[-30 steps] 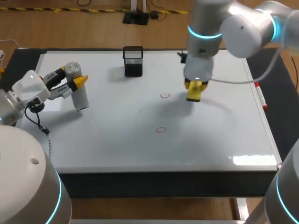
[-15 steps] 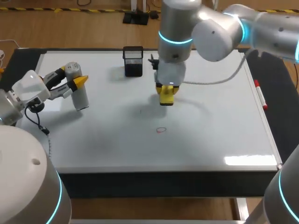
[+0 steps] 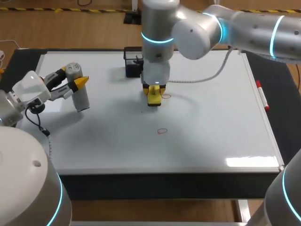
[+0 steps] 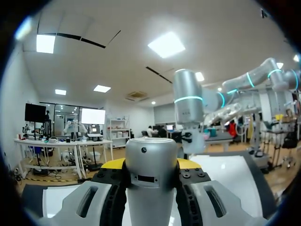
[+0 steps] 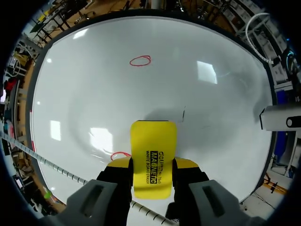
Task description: Pick up the inspection probe, press it on each red-marked spot on the whiteboard one by one, put down the probe, pick up the eraser, and wipe off all the red marks.
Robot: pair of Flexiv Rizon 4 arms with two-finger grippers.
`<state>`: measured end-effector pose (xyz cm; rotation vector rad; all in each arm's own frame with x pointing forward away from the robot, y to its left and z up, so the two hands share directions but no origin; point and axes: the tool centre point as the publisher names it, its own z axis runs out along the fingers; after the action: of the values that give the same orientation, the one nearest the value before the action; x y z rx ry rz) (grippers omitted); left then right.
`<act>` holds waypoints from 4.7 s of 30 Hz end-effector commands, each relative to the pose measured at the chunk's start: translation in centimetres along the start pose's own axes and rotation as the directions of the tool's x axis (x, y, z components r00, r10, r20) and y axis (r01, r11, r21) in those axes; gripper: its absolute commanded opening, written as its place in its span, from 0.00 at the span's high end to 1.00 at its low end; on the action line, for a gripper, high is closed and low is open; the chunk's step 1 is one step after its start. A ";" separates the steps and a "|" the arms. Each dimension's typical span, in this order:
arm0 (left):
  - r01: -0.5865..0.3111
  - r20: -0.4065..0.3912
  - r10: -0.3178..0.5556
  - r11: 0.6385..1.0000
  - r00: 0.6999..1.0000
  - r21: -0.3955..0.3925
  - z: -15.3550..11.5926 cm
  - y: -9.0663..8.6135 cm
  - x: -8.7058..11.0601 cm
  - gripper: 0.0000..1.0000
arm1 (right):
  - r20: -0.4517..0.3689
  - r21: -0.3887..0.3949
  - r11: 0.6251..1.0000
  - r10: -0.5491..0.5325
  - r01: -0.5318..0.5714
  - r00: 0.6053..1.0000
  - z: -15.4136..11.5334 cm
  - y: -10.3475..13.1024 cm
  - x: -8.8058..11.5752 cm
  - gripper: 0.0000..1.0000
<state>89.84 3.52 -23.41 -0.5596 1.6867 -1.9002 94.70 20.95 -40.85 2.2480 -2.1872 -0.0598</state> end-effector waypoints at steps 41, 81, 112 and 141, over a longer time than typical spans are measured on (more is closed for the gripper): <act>-0.001 0.002 0.001 1.000 1.000 0.000 0.0 -0.1 0.0 1.00 | -0.018 0.038 0.993 0.112 -0.111 0.994 1.4 -1.4 7.5 1.00; -0.001 0.002 0.001 1.000 1.000 0.000 0.0 -0.1 0.0 1.00 | 0.041 0.085 0.996 -0.006 0.002 0.999 -1.3 -1.2 0.2 1.00; -0.001 0.002 0.001 1.000 1.000 0.000 0.0 -0.1 0.0 1.00 | 0.014 0.057 0.998 -0.021 0.020 1.000 1.2 -1.3 1.7 1.00; -0.001 0.002 0.001 1.000 1.000 0.000 0.0 -0.1 0.0 1.00 | -0.016 0.052 0.991 0.128 -0.127 0.992 1.2 -2.3 9.8 1.00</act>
<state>89.82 3.54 -23.39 -0.5591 1.6883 -1.9002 97.43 12.34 -42.57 2.1024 -2.3333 0.0287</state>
